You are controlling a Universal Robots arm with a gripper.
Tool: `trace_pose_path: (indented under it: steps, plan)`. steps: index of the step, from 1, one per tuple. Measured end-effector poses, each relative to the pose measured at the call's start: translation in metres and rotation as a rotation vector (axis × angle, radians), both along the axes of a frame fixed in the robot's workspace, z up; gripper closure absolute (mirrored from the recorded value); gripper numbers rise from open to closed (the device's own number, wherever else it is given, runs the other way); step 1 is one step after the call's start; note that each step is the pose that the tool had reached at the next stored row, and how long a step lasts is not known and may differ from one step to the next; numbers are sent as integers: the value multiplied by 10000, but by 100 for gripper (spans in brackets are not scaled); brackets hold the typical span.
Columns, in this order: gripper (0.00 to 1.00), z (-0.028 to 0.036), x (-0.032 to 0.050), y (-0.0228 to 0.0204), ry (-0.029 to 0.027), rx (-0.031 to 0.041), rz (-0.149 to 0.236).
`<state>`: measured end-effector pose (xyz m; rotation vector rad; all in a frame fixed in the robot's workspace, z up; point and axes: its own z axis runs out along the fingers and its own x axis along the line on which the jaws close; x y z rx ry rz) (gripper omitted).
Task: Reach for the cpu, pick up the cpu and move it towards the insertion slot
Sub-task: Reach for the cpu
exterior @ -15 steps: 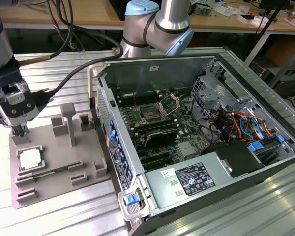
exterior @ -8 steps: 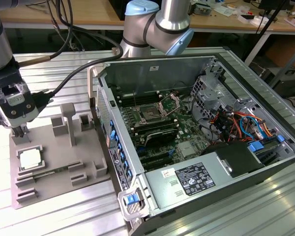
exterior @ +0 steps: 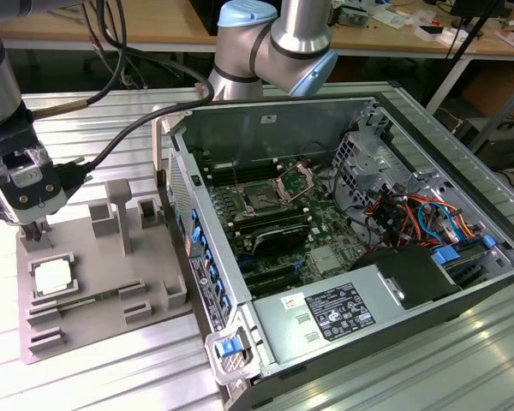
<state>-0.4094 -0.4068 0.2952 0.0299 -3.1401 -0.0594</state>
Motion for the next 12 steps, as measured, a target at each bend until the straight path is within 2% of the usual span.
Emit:
trace_pose_path:
  steps: [12]
  plan:
    - [89,-20,-9,-25,0,-1,1]
